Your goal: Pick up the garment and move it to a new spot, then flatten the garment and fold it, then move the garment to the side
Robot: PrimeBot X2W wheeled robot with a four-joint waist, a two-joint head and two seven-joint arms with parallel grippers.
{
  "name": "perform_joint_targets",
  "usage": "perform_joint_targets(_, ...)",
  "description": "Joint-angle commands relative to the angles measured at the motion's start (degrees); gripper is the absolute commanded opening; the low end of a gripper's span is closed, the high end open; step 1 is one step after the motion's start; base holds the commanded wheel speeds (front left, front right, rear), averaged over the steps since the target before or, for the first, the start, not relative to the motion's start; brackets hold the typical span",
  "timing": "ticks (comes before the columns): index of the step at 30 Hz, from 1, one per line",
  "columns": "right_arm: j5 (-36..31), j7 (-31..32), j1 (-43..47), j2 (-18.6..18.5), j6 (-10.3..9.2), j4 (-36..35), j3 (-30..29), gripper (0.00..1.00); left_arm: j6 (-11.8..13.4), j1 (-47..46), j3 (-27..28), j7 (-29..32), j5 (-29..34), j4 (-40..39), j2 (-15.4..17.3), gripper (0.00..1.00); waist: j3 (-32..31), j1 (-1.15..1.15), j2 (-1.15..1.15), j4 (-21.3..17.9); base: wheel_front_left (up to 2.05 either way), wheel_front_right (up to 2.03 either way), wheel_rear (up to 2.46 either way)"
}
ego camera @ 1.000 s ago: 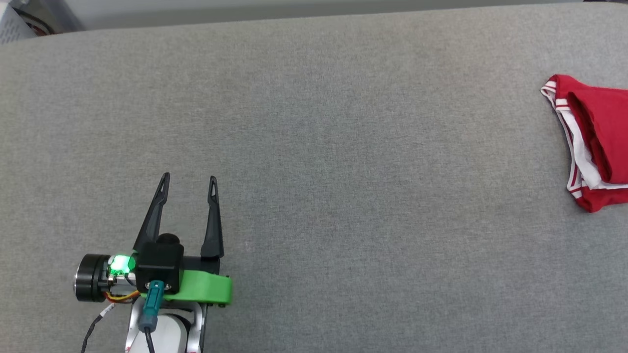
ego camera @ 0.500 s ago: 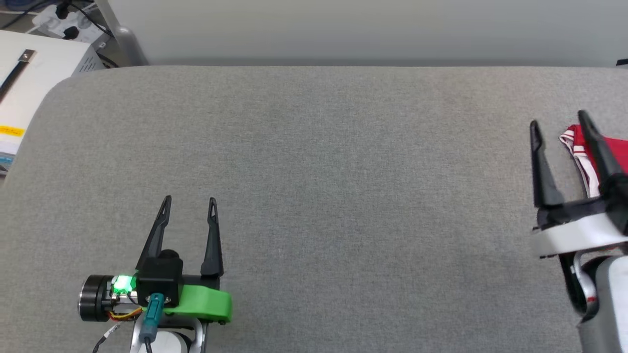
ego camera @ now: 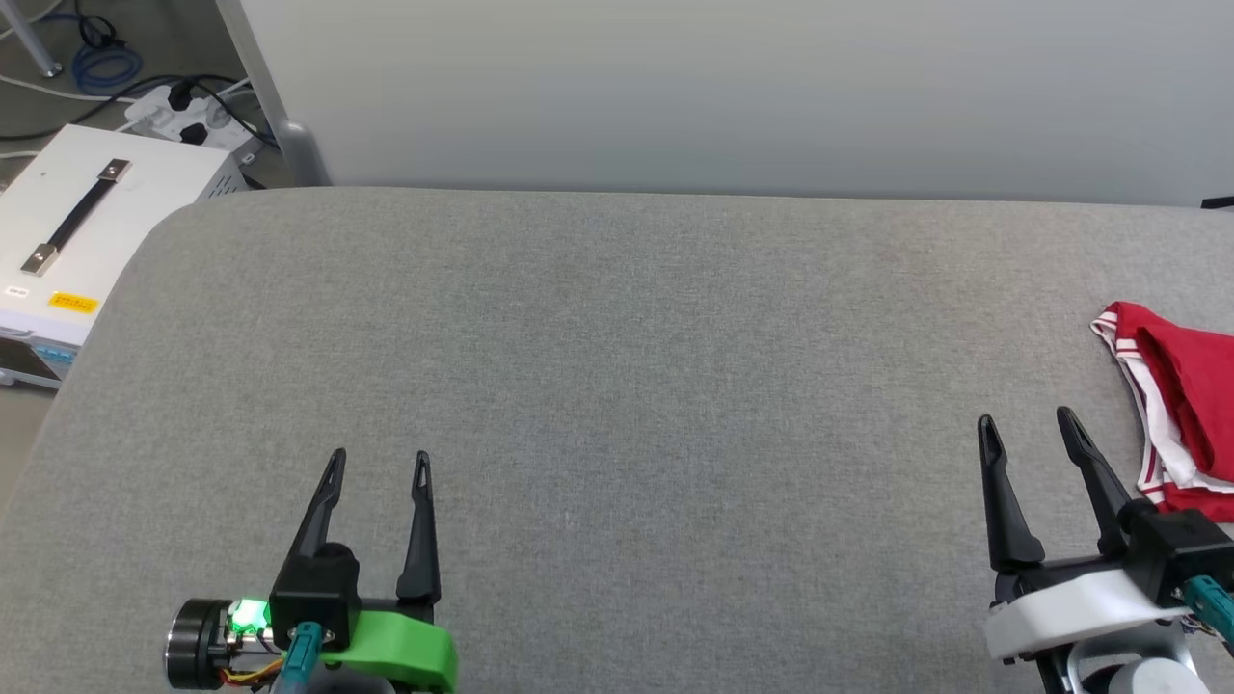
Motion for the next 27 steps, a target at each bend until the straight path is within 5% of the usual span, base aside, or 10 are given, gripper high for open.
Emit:
perform_joint_targets(1,0.7,-0.5,1.3,0.3,-0.04,-0.7,-0.4,1.00,-0.5,1.2,0.3,-0.3,-0.6,0.1,-0.4,1.00,-0.9,0.00,0.00,0.1,0.00,0.00,0.00)
perform_joint_targets(24,1.6,-0.5,7.6,2.4,-0.04,-4.5,-2.0,1.00,-3.6,3.4,2.3,-0.3,-0.1,0.2,-1.5,1.00,-2.4,0.00,0.00,0.4,0.00,0.00,0.00)
perform_joint_targets(25,1.3,0.0,6.9,2.3,0.00,-4.2,-2.0,0.00,-3.5,2.7,2.1,0.0,-0.5,0.1,-1.3,0.00,-2.4,0.00,0.00,0.4,0.00,0.00,0.00)
perform_joint_targets(27,1.3,0.2,6.9,2.3,0.00,-4.1,-1.9,0.00,-3.5,2.7,2.1,0.1,-0.6,0.1,-1.3,0.00,-2.4,0.00,0.00,0.4,0.00,0.00,0.00)
